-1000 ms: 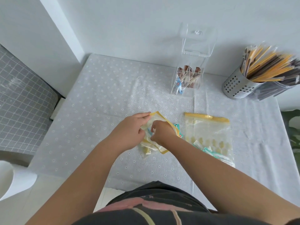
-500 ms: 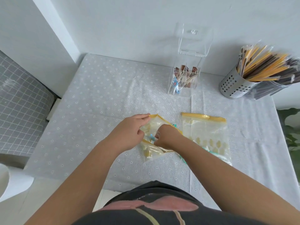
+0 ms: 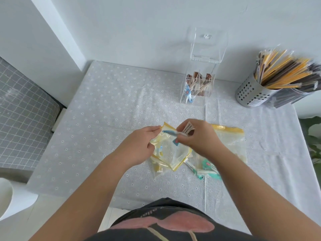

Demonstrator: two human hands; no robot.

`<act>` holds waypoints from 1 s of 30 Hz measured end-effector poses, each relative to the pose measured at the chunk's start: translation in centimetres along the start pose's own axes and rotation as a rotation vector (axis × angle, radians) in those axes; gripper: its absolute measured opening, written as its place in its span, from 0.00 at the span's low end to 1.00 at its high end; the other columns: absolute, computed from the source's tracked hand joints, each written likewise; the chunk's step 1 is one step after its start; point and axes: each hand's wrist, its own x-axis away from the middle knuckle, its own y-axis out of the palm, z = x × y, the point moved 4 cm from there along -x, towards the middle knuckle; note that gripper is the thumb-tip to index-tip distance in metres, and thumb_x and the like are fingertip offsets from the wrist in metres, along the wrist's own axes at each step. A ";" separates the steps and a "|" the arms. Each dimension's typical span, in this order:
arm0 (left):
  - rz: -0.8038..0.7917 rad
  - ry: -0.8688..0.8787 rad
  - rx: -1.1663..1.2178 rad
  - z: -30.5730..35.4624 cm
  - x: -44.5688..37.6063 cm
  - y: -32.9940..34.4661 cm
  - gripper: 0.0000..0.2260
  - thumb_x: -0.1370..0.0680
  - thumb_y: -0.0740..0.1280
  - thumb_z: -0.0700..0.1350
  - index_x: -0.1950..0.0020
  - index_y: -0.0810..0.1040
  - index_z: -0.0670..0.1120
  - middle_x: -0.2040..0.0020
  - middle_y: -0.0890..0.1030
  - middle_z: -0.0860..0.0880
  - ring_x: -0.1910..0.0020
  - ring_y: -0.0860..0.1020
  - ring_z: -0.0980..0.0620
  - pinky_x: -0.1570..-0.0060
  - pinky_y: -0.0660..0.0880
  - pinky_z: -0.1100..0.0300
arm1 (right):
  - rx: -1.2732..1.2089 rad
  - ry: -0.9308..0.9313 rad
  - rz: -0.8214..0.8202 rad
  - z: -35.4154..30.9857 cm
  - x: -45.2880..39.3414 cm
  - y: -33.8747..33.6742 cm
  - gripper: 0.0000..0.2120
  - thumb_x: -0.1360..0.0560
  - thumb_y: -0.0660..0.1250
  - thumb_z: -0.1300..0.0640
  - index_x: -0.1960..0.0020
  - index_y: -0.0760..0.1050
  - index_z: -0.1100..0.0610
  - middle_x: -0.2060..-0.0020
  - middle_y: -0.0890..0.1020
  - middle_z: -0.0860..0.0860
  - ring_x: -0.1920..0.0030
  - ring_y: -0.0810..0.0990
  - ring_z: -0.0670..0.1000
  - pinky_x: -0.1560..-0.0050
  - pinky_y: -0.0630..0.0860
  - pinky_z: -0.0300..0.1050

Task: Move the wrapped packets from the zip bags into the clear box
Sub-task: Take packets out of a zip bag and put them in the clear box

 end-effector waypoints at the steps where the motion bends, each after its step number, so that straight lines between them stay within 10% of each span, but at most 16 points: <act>1: -0.002 -0.004 -0.007 0.0 0.0 0.0 0.27 0.22 0.59 0.36 0.24 0.65 0.54 0.25 0.61 0.64 0.48 0.77 0.55 0.59 0.65 0.77 | -0.039 -0.002 0.000 -0.2 -0.4 -1.2 0.06 0.32 0.76 0.59 0.57 0.81 0.53 0.65 0.83 0.49 0.70 0.76 0.43 0.71 0.71 0.35; 10: -0.036 0.019 -0.019 -0.1 -0.5 0.4 0.27 0.22 0.58 0.36 0.24 0.63 0.54 0.24 0.59 0.65 0.41 0.75 0.54 0.60 0.66 0.77 | 0.297 -0.030 0.261 -2.7 -10.2 -12.3 0.06 0.30 0.73 0.59 0.54 0.81 0.60 0.61 0.82 0.54 0.61 0.79 0.52 0.63 0.77 0.43; 20: -0.044 0.039 -0.010 -0.6 -0.3 1.0 0.28 0.22 0.58 0.35 0.23 0.62 0.54 0.24 0.59 0.64 0.36 0.73 0.54 0.56 0.64 0.80 | 0.800 -0.198 -0.085 -4.6 -19.1 -8.4 0.06 0.33 0.72 0.64 0.57 0.81 0.56 0.63 0.79 0.49 0.57 0.78 0.52 0.59 0.73 0.42; 30: -0.033 0.028 0.016 -1.0 -0.8 1.1 0.28 0.22 0.59 0.36 0.24 0.63 0.54 0.24 0.60 0.64 0.38 0.72 0.57 0.57 0.64 0.81 | 0.373 0.005 -0.078 -0.1 -21.0 -8.2 0.11 0.31 0.70 0.66 0.50 0.80 0.58 0.56 0.84 0.57 0.57 0.85 0.55 0.55 0.83 0.51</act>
